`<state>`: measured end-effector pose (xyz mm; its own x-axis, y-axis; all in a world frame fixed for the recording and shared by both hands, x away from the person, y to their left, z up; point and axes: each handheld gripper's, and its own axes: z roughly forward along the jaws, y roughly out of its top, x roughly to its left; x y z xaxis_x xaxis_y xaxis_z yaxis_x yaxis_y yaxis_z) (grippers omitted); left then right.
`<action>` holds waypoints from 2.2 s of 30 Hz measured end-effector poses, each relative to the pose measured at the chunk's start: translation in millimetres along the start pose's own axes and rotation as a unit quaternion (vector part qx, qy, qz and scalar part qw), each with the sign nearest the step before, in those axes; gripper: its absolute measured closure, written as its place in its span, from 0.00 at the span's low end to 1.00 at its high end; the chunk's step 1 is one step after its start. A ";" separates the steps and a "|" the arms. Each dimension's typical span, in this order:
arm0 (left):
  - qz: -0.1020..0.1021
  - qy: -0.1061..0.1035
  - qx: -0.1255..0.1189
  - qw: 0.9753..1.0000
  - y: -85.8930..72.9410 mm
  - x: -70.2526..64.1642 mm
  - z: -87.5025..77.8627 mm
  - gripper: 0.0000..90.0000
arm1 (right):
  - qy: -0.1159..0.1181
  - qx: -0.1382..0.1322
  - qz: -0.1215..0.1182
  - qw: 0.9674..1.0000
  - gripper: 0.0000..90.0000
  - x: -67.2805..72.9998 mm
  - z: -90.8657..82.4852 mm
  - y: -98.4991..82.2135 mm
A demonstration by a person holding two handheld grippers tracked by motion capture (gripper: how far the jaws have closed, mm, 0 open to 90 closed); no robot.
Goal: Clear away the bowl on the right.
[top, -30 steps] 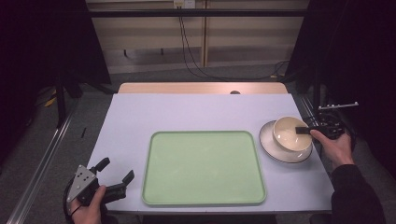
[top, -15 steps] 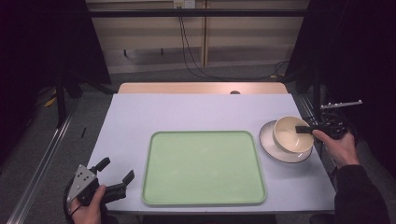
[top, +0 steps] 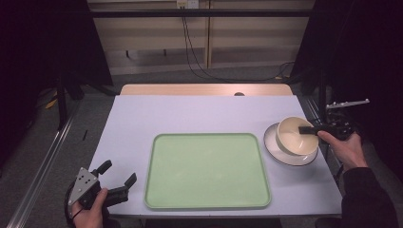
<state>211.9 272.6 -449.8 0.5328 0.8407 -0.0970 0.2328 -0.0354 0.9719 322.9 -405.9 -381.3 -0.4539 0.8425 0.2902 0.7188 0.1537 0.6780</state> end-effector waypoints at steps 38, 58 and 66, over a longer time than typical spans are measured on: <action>0.008 0.000 0.006 1.000 -0.2 0.6 0.1 0.02 | 0.039 0.021 -0.027 0.999 0.93 57.0 48.9 51.5; -0.002 0.003 0.001 1.000 -0.6 0.0 1.1 0.02 | 0.055 0.042 -0.047 0.996 0.93 70.2 84.9 68.7; -0.001 0.002 0.002 1.000 -0.6 0.2 1.0 0.02 | 0.054 0.050 -0.040 0.996 0.93 69.1 97.5 71.3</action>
<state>212.6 272.2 -450.7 0.5287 0.8432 -0.0971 0.2360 -0.0362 0.9711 394.2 -286.3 -378.7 -0.5625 0.7656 0.3123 0.7241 0.2738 0.6330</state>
